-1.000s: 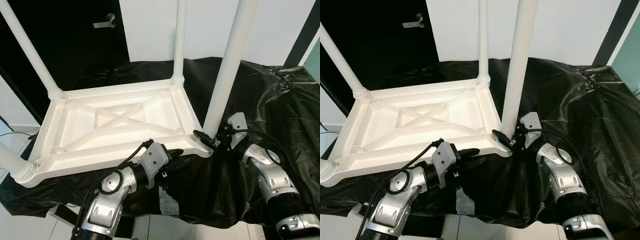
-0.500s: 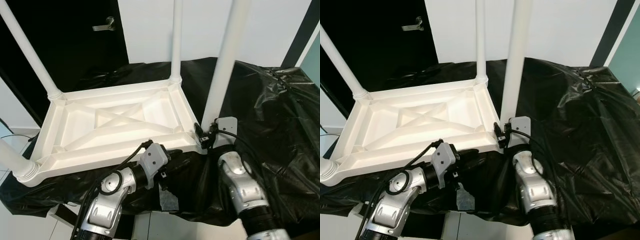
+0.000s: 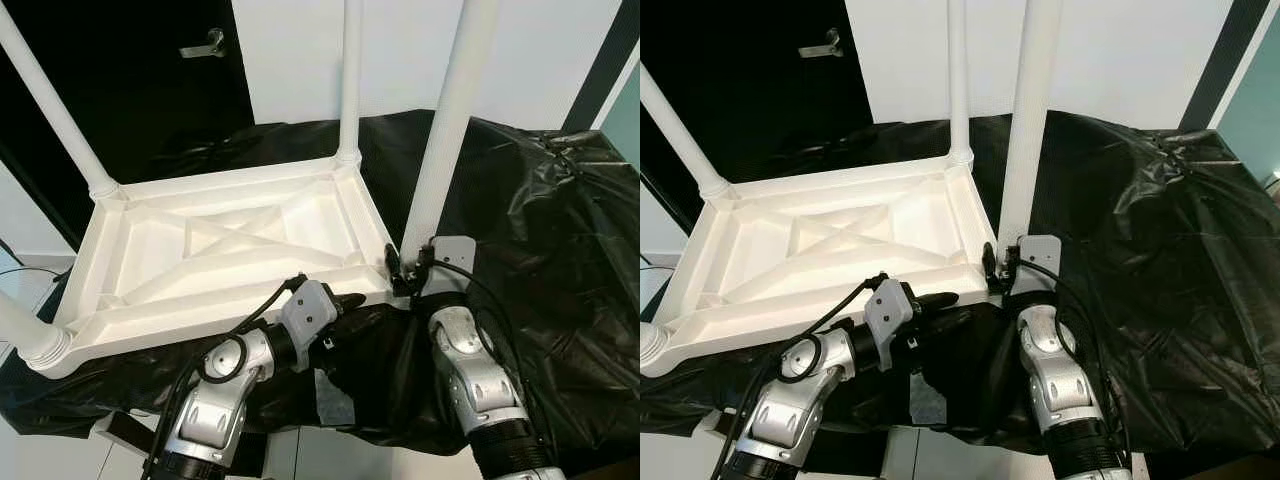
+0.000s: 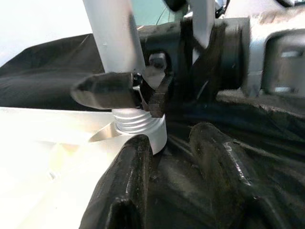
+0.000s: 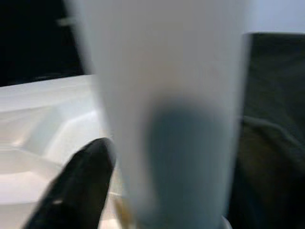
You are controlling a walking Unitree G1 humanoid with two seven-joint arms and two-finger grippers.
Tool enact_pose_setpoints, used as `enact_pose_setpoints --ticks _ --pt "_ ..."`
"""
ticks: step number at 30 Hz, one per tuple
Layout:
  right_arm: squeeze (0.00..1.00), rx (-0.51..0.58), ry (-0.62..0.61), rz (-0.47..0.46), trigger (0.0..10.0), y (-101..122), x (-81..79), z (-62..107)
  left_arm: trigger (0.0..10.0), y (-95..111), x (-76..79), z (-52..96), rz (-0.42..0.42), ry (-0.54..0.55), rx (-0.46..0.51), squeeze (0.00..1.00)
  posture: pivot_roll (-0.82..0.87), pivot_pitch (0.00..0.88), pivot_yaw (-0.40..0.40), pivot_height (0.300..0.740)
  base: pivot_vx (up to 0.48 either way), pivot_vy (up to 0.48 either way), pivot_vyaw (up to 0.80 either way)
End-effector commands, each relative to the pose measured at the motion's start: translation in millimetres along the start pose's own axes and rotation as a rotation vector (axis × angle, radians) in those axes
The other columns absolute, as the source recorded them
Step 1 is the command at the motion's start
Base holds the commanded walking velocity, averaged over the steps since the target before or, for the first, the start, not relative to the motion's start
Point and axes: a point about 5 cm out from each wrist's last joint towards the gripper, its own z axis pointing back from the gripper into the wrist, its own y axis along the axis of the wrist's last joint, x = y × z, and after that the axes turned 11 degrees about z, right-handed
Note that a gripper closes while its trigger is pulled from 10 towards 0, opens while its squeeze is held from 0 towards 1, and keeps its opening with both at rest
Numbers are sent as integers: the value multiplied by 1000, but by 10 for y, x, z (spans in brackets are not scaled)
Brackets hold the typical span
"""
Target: Building children table
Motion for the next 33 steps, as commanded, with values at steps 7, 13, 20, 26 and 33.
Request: enact_pose_setpoints --ticks 7,13,20,26,33 --pt "0 40 216 30 10000 -22 127 101 10000 2 -88 13 -4 136 13 0 3 0 20 740 0 0 0" --pt "0 59 372 83 10000 -35 280 63 10000 14 -96 23 -6 132 17 0 8 0 26 740 0 0 0" --pt "0 52 573 177 7843 -60 305 -161 10000 33 -119 19 -19 125 20 0 16 0 22 740 0 0 0" --pt "0 51 620 184 0 -70 254 -204 10000 38 -107 13 -19 129 25 0 32 0 8 740 0 0 0" --pt "0 27 646 157 0 -141 206 -135 10000 16 -65 33 -10 141 25 0 53 0 -16 740 0 0 0"
